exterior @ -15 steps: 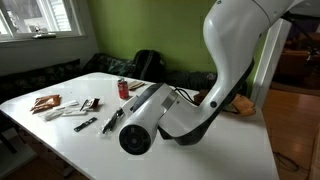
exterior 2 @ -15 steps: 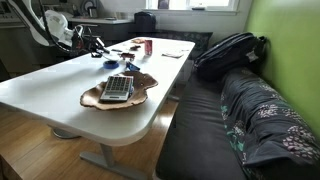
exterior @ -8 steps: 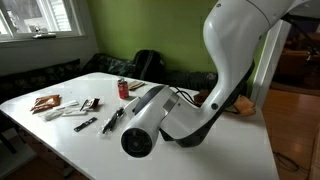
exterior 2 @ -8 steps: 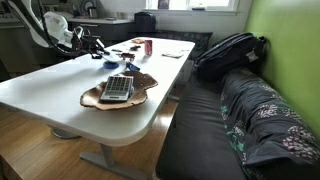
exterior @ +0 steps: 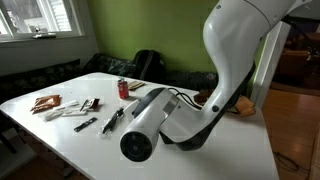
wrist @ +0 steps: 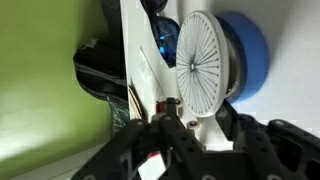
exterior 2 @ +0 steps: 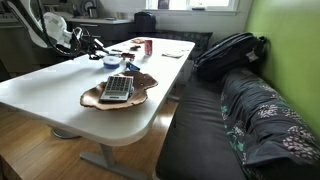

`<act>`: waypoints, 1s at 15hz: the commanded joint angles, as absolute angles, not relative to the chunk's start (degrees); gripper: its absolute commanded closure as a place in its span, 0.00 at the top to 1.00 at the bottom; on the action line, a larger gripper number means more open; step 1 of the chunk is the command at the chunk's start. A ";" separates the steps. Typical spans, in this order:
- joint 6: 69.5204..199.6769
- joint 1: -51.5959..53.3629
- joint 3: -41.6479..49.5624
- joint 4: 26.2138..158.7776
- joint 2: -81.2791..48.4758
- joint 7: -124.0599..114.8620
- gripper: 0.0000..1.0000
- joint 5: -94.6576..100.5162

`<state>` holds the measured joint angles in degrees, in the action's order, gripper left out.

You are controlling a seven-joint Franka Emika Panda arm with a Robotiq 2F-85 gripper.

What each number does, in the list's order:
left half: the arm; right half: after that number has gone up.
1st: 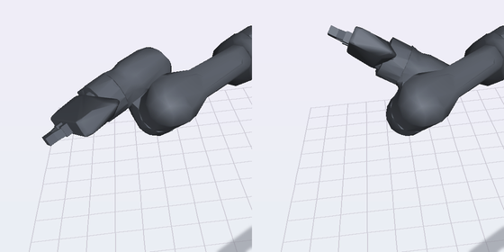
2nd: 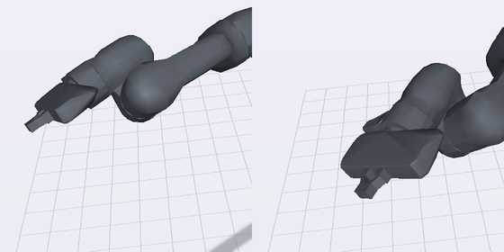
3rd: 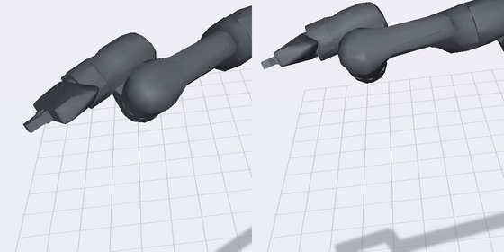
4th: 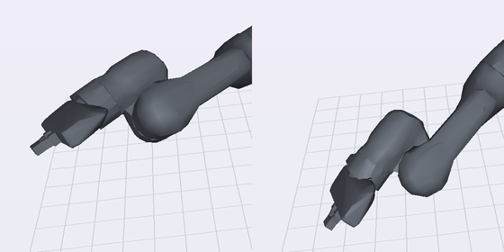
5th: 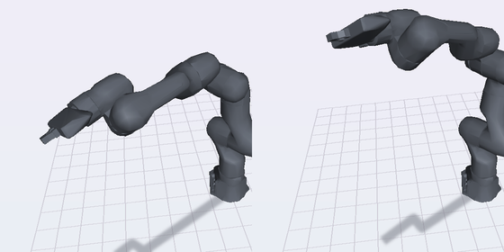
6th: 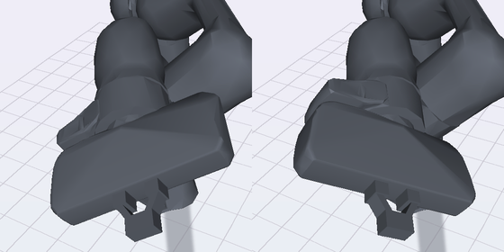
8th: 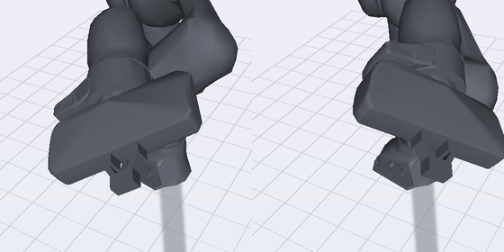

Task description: Place the white object on the tape

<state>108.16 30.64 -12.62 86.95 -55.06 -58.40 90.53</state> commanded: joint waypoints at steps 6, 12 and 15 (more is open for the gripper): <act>122.85 29.12 -19.44 96.05 -44.65 -56.73 1.00 91.34; 116.27 27.66 -17.82 111.05 -26.92 -77.01 1.00 91.14; 114.40 27.02 -18.56 107.78 -28.51 -76.10 1.00 90.37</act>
